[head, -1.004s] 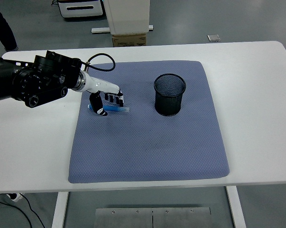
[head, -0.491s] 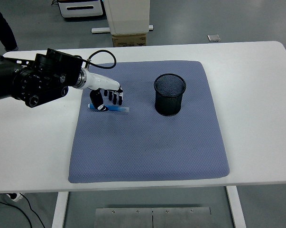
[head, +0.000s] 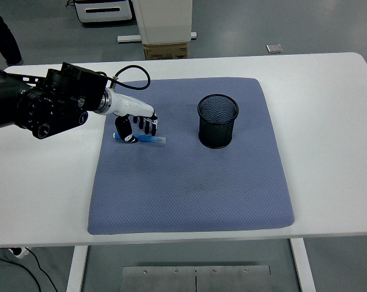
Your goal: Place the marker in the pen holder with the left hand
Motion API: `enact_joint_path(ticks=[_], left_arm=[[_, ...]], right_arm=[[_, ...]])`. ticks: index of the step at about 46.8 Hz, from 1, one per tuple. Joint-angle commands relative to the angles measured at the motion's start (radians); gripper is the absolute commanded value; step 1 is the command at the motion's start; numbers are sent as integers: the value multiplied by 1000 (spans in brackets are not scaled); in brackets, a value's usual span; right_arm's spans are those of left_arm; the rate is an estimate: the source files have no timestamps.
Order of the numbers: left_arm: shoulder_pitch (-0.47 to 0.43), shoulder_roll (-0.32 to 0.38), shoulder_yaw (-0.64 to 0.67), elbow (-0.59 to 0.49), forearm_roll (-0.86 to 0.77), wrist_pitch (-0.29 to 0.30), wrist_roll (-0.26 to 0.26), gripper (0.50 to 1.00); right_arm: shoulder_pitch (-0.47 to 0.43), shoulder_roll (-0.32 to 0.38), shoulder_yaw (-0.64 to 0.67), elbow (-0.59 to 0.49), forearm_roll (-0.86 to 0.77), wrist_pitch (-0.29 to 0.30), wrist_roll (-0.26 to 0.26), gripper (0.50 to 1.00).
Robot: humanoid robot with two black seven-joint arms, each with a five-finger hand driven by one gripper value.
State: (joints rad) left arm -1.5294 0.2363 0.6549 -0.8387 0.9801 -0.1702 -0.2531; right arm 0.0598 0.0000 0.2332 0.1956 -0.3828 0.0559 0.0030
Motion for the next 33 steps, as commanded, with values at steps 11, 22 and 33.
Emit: enact_joint_path(ticks=[11,22,33], left_arm=[[5,-8,0,-3,6,0,9,622],[5,-8,0,-3,22,0,9,563],[5,-6,0,-3,38,0,9,514]], right_arm=[[0,0,0,-1,1,1,0,1000],[0,0,0,-1,-1,1,0,1000],[0,0,0,-1,1,1,0,1000]])
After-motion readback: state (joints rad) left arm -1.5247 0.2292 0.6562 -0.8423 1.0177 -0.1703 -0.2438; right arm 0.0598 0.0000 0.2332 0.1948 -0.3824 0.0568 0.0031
